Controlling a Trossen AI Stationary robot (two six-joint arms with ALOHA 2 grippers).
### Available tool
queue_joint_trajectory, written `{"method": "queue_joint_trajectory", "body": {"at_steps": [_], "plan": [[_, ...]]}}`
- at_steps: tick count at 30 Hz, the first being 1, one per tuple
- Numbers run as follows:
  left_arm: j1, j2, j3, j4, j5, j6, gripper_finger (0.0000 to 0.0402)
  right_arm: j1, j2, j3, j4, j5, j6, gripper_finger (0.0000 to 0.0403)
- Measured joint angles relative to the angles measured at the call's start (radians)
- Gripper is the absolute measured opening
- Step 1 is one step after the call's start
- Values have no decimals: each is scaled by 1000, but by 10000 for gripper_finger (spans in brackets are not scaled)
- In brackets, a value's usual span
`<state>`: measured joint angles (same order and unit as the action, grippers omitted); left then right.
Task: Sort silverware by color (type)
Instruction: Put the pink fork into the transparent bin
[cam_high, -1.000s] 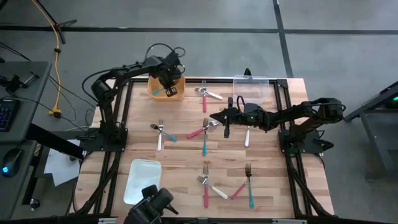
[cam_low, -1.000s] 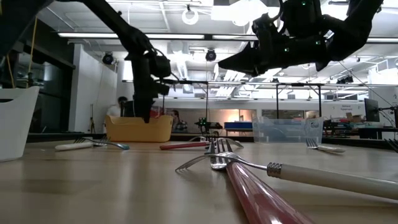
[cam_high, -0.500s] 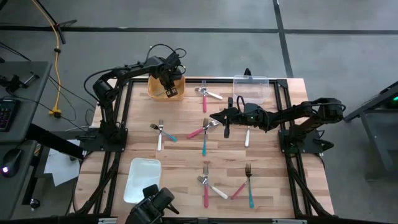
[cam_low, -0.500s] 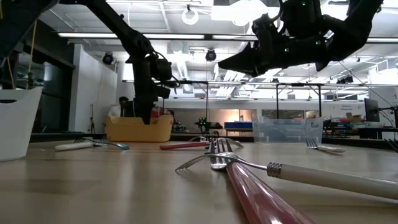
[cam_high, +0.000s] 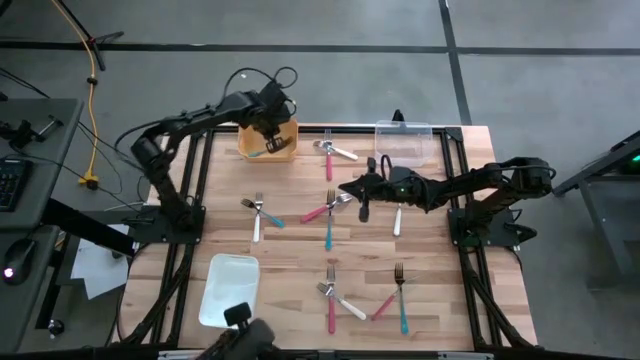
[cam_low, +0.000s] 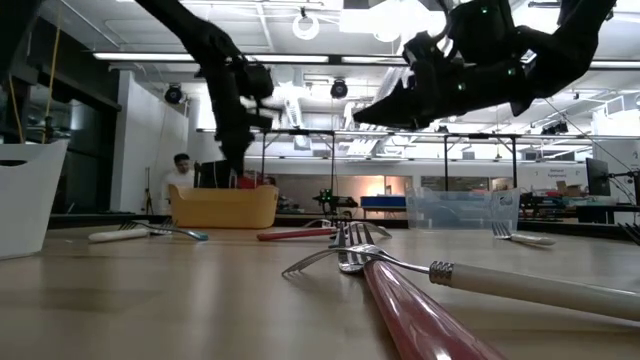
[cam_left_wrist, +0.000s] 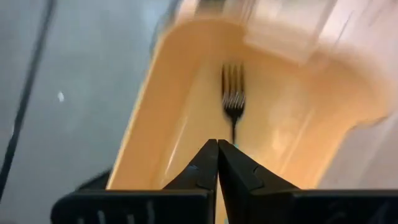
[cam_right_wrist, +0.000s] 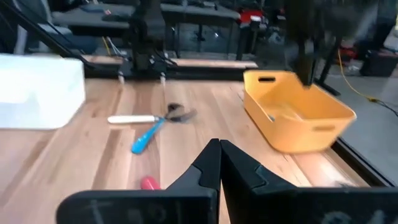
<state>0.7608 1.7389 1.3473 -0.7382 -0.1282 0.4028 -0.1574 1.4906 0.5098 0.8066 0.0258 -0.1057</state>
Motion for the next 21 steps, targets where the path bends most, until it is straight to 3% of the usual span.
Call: {"method": "queue_joint_trajectory", "body": {"at_steps": [5,12,17,21], "plan": [[-68,-215,-215,248,62,-92,1,0,0,0,-38,41,21,12],[-244,-485,-594,660,75,-260,1,1,0,0,-91,71,79,77],[-398,-568,-793,931,75,-360,1,29,-13,23,-244,82,111,110],[-520,-571,-862,992,74,-423,3,83,-26,103,-487,138,135,114]]}}
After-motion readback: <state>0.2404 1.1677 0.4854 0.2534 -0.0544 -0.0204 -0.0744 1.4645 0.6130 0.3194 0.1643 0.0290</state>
